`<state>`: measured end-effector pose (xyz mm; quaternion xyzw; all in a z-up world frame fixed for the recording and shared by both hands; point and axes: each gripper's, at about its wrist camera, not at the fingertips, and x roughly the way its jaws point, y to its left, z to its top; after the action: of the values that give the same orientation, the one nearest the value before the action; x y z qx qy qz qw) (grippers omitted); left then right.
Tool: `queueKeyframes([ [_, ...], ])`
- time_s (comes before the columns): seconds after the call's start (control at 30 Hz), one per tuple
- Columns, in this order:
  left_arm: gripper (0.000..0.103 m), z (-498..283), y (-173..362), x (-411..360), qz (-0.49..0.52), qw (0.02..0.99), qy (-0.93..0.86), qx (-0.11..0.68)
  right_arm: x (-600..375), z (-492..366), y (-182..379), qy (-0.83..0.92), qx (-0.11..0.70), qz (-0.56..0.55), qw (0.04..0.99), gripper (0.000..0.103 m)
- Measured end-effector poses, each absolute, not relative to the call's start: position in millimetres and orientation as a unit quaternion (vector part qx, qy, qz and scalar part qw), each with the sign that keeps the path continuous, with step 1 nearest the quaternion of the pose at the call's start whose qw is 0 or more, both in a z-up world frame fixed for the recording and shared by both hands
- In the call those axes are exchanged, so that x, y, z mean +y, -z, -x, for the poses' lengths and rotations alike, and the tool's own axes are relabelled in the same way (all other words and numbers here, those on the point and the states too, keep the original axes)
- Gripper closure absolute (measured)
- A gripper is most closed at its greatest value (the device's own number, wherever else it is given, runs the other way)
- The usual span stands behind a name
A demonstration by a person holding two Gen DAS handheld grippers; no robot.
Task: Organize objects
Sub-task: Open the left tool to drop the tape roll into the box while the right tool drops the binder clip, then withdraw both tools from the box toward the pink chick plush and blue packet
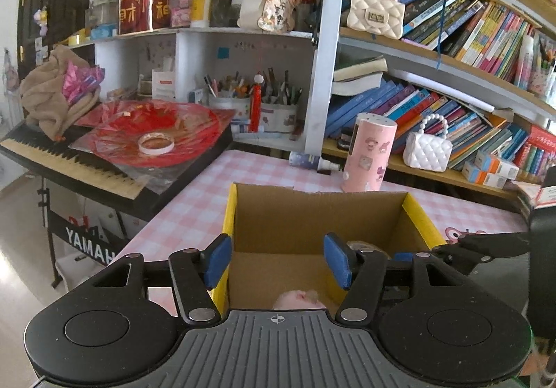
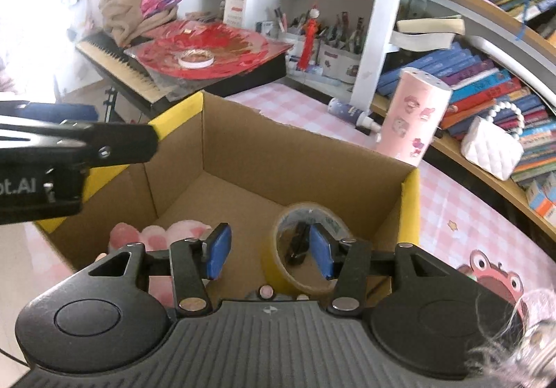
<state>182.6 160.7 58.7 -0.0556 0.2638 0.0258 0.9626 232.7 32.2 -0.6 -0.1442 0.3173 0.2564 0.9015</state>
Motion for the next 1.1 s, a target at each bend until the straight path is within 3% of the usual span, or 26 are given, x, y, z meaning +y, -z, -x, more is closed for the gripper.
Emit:
queueKeyframes([
  [0.17,0.025,-154,-63,160,0.061,0.965,-0.02,0.255,22,-199,-10,-0.243,0.301,0.132,0.913,0.055],
  [0.27,0.022,-135,-64,160,0.065,0.966,-0.015,0.251,17,-178,-15,-0.237,0.292,0.13,0.917,0.055],
  [1.1,0.021,-29,-12,158,0.059,0.941,0.01,0.332,-14,-28,16,-0.125,0.344,0.066,0.928,0.053],
])
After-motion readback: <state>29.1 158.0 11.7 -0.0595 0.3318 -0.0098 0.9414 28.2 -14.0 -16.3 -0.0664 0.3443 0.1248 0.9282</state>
